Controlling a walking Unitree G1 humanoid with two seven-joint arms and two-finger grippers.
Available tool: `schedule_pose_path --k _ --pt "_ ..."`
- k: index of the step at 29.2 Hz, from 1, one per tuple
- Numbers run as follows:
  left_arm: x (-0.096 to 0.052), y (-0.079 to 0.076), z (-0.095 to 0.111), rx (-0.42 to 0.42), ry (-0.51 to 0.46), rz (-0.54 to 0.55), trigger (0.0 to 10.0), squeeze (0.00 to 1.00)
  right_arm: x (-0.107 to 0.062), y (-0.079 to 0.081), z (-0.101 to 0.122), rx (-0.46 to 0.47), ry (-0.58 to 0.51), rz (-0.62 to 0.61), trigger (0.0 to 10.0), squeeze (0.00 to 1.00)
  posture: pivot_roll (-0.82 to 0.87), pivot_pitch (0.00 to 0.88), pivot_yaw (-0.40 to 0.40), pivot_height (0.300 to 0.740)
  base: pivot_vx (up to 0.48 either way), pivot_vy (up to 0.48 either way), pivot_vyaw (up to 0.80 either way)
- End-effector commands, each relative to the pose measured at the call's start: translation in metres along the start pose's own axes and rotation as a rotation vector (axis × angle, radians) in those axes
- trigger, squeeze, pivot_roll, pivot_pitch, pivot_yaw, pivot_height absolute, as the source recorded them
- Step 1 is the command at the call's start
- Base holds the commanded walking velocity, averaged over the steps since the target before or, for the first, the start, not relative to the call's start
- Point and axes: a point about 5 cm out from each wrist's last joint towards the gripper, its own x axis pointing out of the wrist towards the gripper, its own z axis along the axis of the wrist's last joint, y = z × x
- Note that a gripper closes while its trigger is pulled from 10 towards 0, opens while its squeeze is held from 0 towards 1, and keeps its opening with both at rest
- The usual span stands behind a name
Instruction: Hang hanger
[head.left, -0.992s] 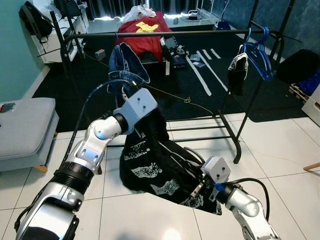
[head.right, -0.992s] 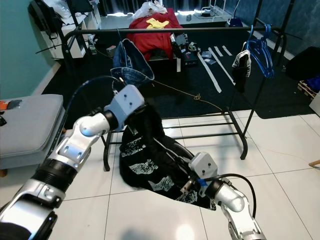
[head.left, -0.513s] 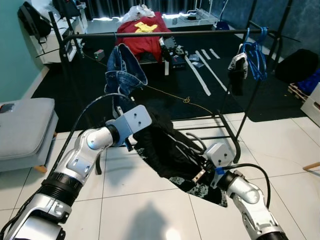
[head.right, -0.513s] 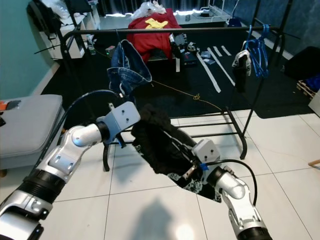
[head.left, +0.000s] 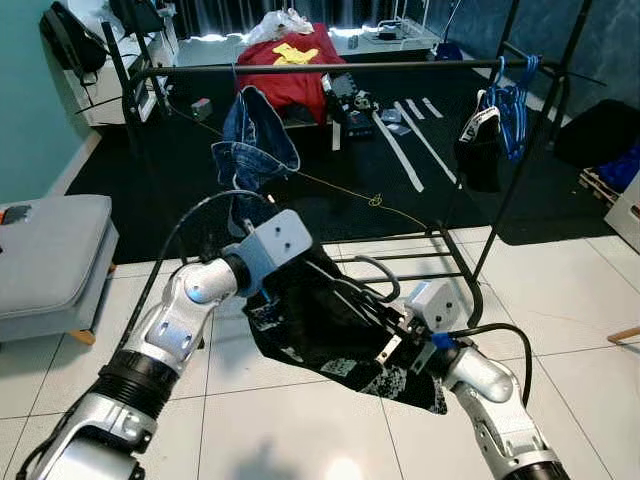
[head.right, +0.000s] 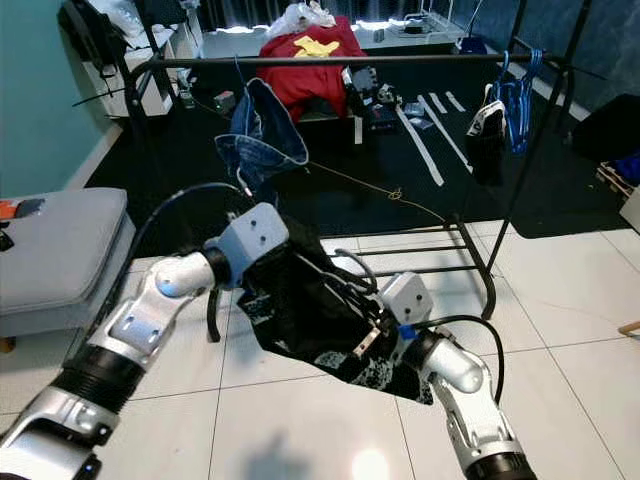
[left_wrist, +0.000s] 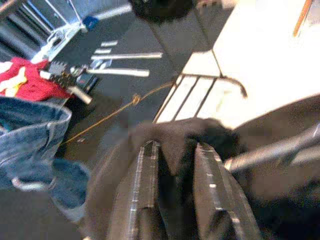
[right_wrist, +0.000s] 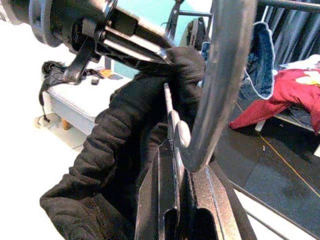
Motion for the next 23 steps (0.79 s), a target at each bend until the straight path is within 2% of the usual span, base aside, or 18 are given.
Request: schedule_pose_path --k 1,2,4,7,8,12,14,15,16,18,19,20,21,23 --pt "-0.002 0.0 0.0 -0.068 -0.011 0.003 10.0 1.0 0.004 0.002 0.008 0.005 -0.046 0.013 0.0 0.0 0.03 0.08 0.057 0.74 0.0 0.0 0.0" --pt "-0.002 0.0 0.0 -0.068 -0.011 0.003 10.0 1.0 0.004 0.002 0.008 0.005 -0.046 0.013 0.0 0.0 0.03 0.08 0.057 0.74 0.0 0.0 0.0" --pt "-0.002 0.009 0.011 -0.126 -0.068 0.064 10.0 1.0 0.004 0.002 0.006 0.008 -0.038 0.014 0.0 0.0 0.03 0.084 0.055 0.74 0.0 0.0 0.0" --pt "-0.002 0.012 0.014 -0.139 -0.082 0.084 10.0 1.0 0.004 0.002 0.006 0.008 -0.035 0.015 0.0 0.0 0.03 0.086 0.055 0.74 0.0 0.0 0.0" --pt "-0.004 0.016 0.017 -0.127 -0.082 0.09 10.0 0.0 0.004 0.002 0.006 0.008 -0.03 0.019 0.0 0.0 0.03 0.087 0.054 0.74 0.0 0.0 0.0" --pt "-0.008 0.027 0.022 -0.077 -0.076 0.118 10.0 0.0 0.004 0.001 0.005 0.01 -0.023 0.022 0.0 0.0 0.04 0.089 0.054 0.74 0.0 0.0 0.0" --pt "-0.013 0.048 0.026 -0.063 -0.095 0.233 10.0 0.0 0.002 -0.005 0.007 0.071 -0.033 0.02 0.0 0.0 0.04 0.089 0.052 0.74 0.0 0.0 0.0" --pt "-0.016 0.059 0.025 -0.076 -0.108 0.309 10.0 0.0 0.0 -0.008 0.009 0.122 -0.042 0.041 0.0 0.0 0.04 0.088 0.052 0.74 0.0 0.0 0.0" --pt "-0.016 0.059 0.025 -0.076 -0.108 0.309 10.0 0.0 0.0 -0.008 0.009 0.122 -0.042 0.041 0.0 0.0 0.04 0.088 0.052 0.74 0.0 0.0 0.0" --pt "-0.023 0.076 0.02 -0.106 -0.105 0.393 10.0 0.0 -0.003 -0.012 0.013 0.183 -0.043 0.089 0.0 0.0 0.04 0.087 0.057 0.74 0.0 0.0 0.0" --pt "-0.028 0.085 0.016 -0.125 -0.091 0.426 10.0 0.0 -0.005 -0.016 0.015 0.2 -0.042 0.111 0.5 0.0 0.03 0.087 0.061 0.74 0.0 0.0 0.0" --pt "-0.028 0.085 0.016 -0.125 -0.091 0.426 10.0 0.0 -0.005 -0.016 0.015 0.2 -0.042 0.111 0.5 0.0 0.03 0.087 0.061 0.74 0.0 0.0 0.0" --pt "-0.033 0.093 0.011 -0.138 -0.082 0.459 10.0 0.0 -0.007 -0.021 0.019 0.212 -0.048 0.121 1.0 0.0 0.03 0.087 0.063 0.74 0.0 0.0 0.0" --pt "-0.033 0.093 0.011 -0.138 -0.082 0.459 10.0 0.0 -0.007 -0.021 0.019 0.212 -0.048 0.121 1.0 0.0 0.03 0.087 0.063 0.74 0.0 0.0 0.0"
